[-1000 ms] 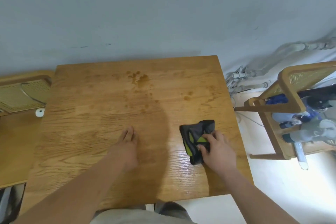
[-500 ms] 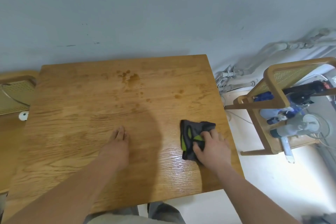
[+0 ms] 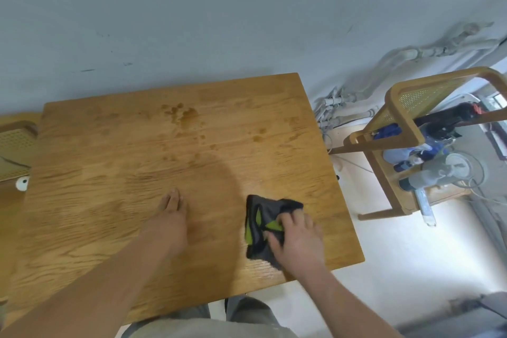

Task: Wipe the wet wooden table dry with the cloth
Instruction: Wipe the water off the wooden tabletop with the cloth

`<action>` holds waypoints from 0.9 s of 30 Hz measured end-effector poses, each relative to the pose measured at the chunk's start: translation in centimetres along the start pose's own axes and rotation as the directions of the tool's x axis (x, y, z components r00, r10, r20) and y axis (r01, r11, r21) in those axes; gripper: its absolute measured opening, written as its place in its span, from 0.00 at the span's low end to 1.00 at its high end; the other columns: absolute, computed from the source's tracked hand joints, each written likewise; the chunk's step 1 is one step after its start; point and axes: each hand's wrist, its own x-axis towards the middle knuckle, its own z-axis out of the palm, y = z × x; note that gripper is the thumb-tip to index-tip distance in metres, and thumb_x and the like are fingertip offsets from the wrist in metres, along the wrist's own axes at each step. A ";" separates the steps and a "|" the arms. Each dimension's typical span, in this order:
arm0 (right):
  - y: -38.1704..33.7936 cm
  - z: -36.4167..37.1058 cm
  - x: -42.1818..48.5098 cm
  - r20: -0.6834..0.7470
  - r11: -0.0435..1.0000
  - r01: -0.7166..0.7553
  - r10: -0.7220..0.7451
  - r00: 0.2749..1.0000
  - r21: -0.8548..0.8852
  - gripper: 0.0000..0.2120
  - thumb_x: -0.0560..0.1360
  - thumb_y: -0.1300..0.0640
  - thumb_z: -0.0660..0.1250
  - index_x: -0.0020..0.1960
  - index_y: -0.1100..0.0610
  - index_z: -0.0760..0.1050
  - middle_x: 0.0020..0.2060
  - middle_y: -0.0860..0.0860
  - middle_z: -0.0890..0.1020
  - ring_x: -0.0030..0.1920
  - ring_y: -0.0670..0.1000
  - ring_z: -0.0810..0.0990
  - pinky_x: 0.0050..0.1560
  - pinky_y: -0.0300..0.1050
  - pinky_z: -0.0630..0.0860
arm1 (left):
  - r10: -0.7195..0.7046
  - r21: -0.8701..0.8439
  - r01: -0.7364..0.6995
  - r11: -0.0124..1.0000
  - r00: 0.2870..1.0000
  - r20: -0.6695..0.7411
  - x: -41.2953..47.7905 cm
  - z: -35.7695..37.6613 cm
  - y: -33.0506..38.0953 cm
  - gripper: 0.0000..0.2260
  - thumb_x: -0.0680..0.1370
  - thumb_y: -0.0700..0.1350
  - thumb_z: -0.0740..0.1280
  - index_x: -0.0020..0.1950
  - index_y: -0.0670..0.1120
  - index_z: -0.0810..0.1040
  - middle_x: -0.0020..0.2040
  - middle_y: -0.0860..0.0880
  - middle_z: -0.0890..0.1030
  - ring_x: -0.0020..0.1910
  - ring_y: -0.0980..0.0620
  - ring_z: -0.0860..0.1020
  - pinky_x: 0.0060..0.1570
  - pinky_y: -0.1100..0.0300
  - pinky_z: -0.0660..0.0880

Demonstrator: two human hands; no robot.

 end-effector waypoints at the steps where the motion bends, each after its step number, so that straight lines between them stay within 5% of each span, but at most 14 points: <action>1: 1.9 -0.5 0.9 0.010 0.999 -0.053 0.053 0.999 -0.001 0.21 0.79 0.36 0.57 0.61 0.49 0.72 0.57 0.52 0.73 0.57 0.57 0.74 0.56 0.56 0.74 | -0.001 -0.003 0.001 1.000 1.000 0.006 0.0 0.0 0.1 0.42 0.81 0.42 0.64 0.82 0.44 0.34 0.80 0.47 0.27 0.81 0.48 0.33 0.80 0.49 0.54; 5: 7.5 -1.8 4.6 -0.116 0.896 -0.442 0.445 0.888 0.055 0.24 0.79 0.39 0.61 0.62 0.58 0.75 0.60 0.61 0.74 0.59 0.65 0.73 0.58 0.59 0.74 | -0.003 -0.017 0.004 1.000 0.999 0.032 -0.4 -0.2 0.2 0.41 0.82 0.41 0.63 0.82 0.44 0.34 0.80 0.48 0.26 0.81 0.48 0.32 0.80 0.48 0.56; 9: 3.8 -1.7 4.1 -0.136 0.873 -0.486 0.488 0.862 0.045 0.19 0.81 0.45 0.60 0.60 0.61 0.74 0.58 0.61 0.74 0.58 0.64 0.73 0.56 0.59 0.73 | 0.012 -0.008 -0.012 1.000 1.000 0.013 -0.9 -0.3 0.1 0.42 0.82 0.44 0.64 0.82 0.44 0.35 0.80 0.47 0.28 0.81 0.47 0.33 0.79 0.49 0.57; 12: -1.4 0.3 1.0 -0.146 0.926 -0.357 0.372 0.917 0.118 0.17 0.80 0.46 0.64 0.55 0.60 0.75 0.53 0.59 0.75 0.53 0.62 0.75 0.52 0.57 0.74 | 0.013 -0.026 -0.013 1.000 1.000 0.014 -0.5 -0.2 0.0 0.43 0.81 0.45 0.65 0.82 0.45 0.35 0.80 0.48 0.28 0.81 0.48 0.33 0.79 0.49 0.57; 15: -2.2 2.0 -1.7 -0.131 1.000 0.017 -0.016 0.991 0.007 0.16 0.77 0.43 0.66 0.53 0.55 0.76 0.50 0.56 0.75 0.48 0.59 0.76 0.50 0.57 0.74 | 0.021 -0.044 -0.021 0.999 1.000 0.011 -0.4 -0.1 -0.4 0.43 0.81 0.46 0.66 0.83 0.46 0.36 0.80 0.49 0.28 0.81 0.49 0.34 0.80 0.50 0.55; 17: 1.1 1.4 -1.0 -0.097 0.987 0.141 -0.148 0.984 -0.073 0.17 0.77 0.40 0.65 0.55 0.52 0.76 0.50 0.53 0.75 0.49 0.58 0.76 0.51 0.56 0.72 | 0.038 -0.052 -0.037 0.998 0.999 0.012 -0.5 -0.3 -0.6 0.42 0.81 0.46 0.65 0.83 0.47 0.36 0.81 0.50 0.28 0.81 0.50 0.34 0.79 0.51 0.53; 20: 6.7 0.1 1.4 -0.146 0.988 -0.149 0.140 0.979 -0.050 0.18 0.78 0.39 0.64 0.57 0.53 0.75 0.53 0.55 0.76 0.54 0.60 0.75 0.55 0.58 0.72 | 0.052 -0.050 -0.051 0.997 0.998 0.018 -0.4 -0.2 -0.8 0.42 0.81 0.46 0.64 0.83 0.47 0.36 0.81 0.50 0.28 0.81 0.50 0.34 0.80 0.49 0.53; 23: 8.4 -0.7 3.9 -0.091 0.799 -0.582 0.598 0.797 0.153 0.23 0.80 0.41 0.61 0.62 0.60 0.73 0.60 0.62 0.74 0.60 0.66 0.73 0.60 0.62 0.71 | 0.052 -0.063 -0.051 0.997 0.999 0.012 0.0 0.3 -1.0 0.45 0.79 0.47 0.66 0.83 0.49 0.36 0.80 0.52 0.27 0.81 0.51 0.35 0.79 0.44 0.57; 25: 6.5 -0.9 4.8 -0.071 0.698 -0.695 0.712 0.698 0.170 0.24 0.81 0.43 0.59 0.64 0.63 0.70 0.63 0.64 0.72 0.63 0.67 0.70 0.60 0.62 0.71 | 0.050 -0.067 -0.050 0.997 0.999 0.005 0.0 0.3 -0.9 0.44 0.79 0.47 0.66 0.83 0.48 0.36 0.80 0.52 0.28 0.81 0.50 0.34 0.79 0.45 0.56; 27: 3.3 -0.7 5.0 -0.089 0.736 -0.660 0.675 0.733 0.151 0.22 0.81 0.45 0.58 0.63 0.63 0.70 0.62 0.63 0.72 0.61 0.66 0.71 0.59 0.60 0.72 | 0.063 -0.059 -0.062 0.996 0.998 0.006 -0.1 0.1 -0.9 0.44 0.80 0.47 0.65 0.83 0.48 0.35 0.80 0.51 0.28 0.81 0.50 0.34 0.80 0.47 0.54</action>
